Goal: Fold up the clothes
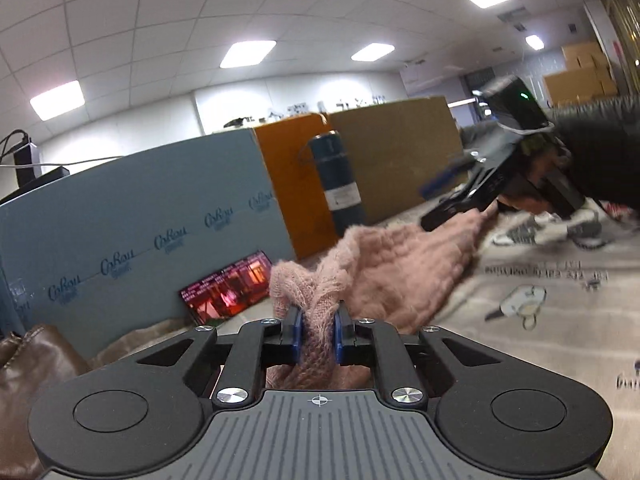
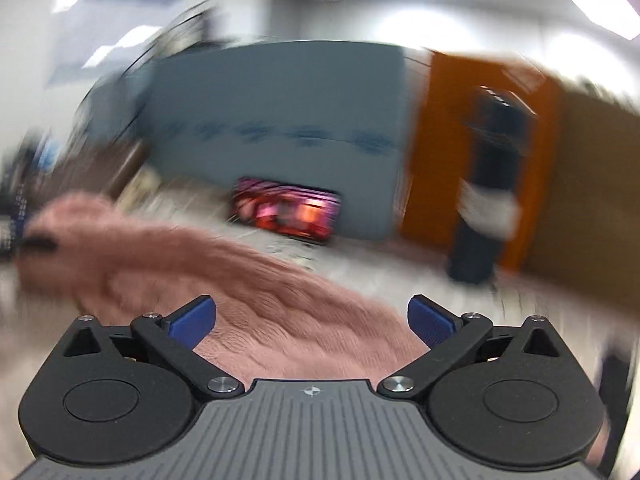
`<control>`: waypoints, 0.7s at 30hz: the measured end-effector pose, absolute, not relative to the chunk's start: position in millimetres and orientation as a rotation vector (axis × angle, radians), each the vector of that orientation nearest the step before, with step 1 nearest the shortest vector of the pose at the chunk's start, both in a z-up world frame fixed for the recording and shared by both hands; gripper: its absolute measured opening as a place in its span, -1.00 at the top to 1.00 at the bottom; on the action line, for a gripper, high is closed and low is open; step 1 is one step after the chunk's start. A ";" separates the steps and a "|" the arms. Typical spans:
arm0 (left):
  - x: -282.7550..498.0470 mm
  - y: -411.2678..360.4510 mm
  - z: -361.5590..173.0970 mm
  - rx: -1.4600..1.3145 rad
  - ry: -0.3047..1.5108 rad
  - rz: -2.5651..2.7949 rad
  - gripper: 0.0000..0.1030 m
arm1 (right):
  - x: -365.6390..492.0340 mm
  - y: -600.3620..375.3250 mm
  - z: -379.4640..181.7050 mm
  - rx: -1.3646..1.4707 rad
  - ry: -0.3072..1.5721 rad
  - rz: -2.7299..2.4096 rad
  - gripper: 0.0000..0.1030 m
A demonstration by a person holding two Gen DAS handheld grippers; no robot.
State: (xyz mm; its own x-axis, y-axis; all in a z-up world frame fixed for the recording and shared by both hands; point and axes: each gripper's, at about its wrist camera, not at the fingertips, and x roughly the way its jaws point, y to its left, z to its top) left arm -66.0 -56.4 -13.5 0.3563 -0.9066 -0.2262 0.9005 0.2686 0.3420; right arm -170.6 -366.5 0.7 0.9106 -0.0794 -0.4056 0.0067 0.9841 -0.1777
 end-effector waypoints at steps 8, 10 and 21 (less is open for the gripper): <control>-70.7 -58.8 -13.9 0.480 -0.035 -1.216 0.74 | -105.6 -351.2 -1.0 -0.270 0.493 0.239 -0.90; -68.2 -55.5 -14.4 0.471 -0.027 -1.211 0.74 | -101.2 -347.7 -2.1 -0.252 0.497 0.254 0.01; -59.7 -30.6 -1.9 0.395 -0.071 -1.230 0.73 | -197.9 -311.9 22.0 -0.254 0.391 0.134 0.84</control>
State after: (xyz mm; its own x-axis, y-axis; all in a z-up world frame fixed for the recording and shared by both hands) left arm -59.7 -30.6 -1.9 0.3412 -0.9266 -0.1579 0.9022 0.2757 0.3317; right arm -197.9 -311.9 22.0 0.9164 0.0803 -0.3922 -0.1776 0.9595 -0.2185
